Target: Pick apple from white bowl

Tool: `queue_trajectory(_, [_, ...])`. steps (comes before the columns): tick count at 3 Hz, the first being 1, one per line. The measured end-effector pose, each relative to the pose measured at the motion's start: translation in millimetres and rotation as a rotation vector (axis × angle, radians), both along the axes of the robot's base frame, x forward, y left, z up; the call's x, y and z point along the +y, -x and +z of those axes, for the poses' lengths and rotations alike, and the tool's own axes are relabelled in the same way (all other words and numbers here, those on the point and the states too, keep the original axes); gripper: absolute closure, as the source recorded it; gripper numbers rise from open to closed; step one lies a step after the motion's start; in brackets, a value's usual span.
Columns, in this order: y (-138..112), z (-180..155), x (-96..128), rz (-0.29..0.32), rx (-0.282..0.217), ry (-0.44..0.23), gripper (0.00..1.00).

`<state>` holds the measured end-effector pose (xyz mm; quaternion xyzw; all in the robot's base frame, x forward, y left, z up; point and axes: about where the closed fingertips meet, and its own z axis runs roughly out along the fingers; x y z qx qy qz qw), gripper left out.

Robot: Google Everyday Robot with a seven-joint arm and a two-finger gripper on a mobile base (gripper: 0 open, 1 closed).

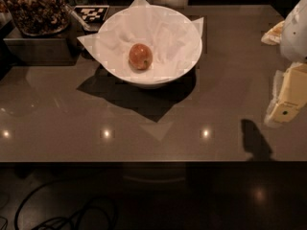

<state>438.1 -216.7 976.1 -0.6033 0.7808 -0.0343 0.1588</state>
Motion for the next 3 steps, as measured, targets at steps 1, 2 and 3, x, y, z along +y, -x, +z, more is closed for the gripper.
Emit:
queue_trajectory(1, [0.0,0.0,0.0,0.0,0.0,0.0,0.0])
queue_trajectory(2, [-3.8,4.4,4.0,-0.016,-0.033,-0.041,0.0])
queue_trajectory(3, [-22.3,15.4,2.5,-0.126,-0.087,-0.158,0.0])
